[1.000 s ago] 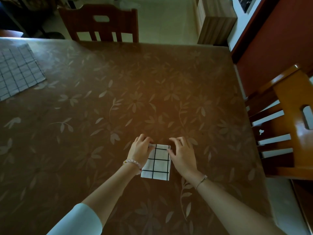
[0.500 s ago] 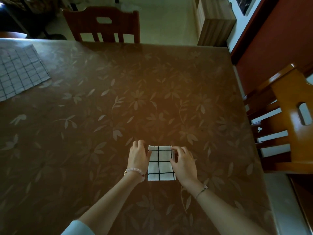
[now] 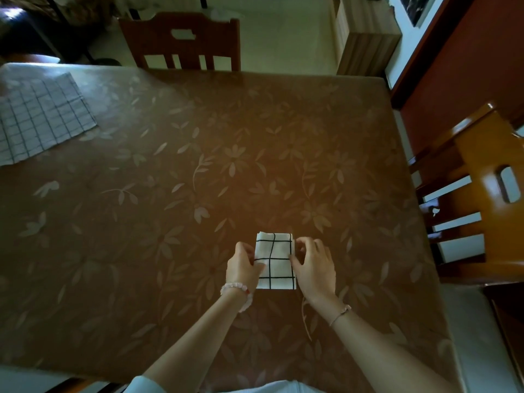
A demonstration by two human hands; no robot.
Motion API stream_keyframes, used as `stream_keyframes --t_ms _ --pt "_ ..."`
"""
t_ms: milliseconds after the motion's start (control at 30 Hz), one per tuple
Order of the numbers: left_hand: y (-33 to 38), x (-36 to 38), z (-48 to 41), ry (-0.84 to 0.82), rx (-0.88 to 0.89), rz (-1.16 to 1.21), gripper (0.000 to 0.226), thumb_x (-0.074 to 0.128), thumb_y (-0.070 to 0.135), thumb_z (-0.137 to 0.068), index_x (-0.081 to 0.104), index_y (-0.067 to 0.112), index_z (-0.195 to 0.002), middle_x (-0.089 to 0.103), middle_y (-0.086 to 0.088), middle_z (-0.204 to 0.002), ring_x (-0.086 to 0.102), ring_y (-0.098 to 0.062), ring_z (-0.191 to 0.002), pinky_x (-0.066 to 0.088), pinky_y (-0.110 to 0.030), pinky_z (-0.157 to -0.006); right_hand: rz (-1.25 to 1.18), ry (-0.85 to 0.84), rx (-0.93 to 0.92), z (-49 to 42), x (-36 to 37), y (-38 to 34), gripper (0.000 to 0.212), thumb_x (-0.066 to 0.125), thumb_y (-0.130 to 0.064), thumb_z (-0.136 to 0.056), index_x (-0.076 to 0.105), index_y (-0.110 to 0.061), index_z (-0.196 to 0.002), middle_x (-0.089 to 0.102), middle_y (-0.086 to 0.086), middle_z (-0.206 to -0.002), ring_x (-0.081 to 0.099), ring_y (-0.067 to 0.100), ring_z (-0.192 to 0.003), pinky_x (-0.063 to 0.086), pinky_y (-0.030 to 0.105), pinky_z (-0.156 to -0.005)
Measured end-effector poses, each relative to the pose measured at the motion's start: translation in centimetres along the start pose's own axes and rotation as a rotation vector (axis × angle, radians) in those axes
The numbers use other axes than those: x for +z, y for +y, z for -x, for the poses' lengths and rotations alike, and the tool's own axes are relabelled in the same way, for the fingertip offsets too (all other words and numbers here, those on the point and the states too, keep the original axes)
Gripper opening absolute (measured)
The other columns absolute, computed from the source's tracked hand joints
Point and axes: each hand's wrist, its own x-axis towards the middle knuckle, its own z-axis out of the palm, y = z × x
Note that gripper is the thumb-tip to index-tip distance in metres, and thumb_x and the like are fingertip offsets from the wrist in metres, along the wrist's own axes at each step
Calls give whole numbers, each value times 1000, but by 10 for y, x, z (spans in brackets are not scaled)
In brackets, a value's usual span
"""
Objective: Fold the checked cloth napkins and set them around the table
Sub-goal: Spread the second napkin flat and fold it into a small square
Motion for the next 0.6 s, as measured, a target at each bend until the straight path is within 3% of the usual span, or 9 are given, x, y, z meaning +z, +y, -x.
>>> stream_keyframes --t_ms 167,300,433,500,600 --pt "-9 -2 20 -69 88 41 29 67 6 -76 49 11 -98 61 -2 -90 59 -14 -80 45 -18 -63 82 44 -448 41 1 18 41 70 -16 -79 57 -18 -117 59 -6 -111 55 14 -105 50 31 -89" --pt "-24 6 38 -103 184 -58 38 67 5 -75 44 15 -104 58 -2 -99 59 -16 -87 51 -23 -69 227 -86 -519 60 13 32 47 43 -35 -87 47 -18 -131 50 -7 -133 37 8 -127 30 37 -109" --pt "-41 10 39 89 490 -546 66 73 28 -75 41 17 -132 44 -2 -129 42 -23 -116 43 -33 -92 330 -217 -475 60 18 39 54 33 -44 -87 43 -20 -135 45 -11 -137 33 7 -131 27 37 -112" --pt "-47 6 35 105 671 -745 71 77 37 -71 46 18 -132 45 -2 -135 37 -22 -124 45 -39 -96 353 -251 -459 60 17 39 55 32 -44 -87 43 -20 -135 45 -10 -137 35 7 -130 29 39 -111" --pt "-52 -3 26 23 918 -1010 67 80 37 -65 56 19 -125 49 4 -137 40 -21 -131 39 -43 -103 379 -249 -471 60 15 39 56 30 -45 -89 40 -18 -138 42 -8 -139 34 9 -131 19 42 -112"
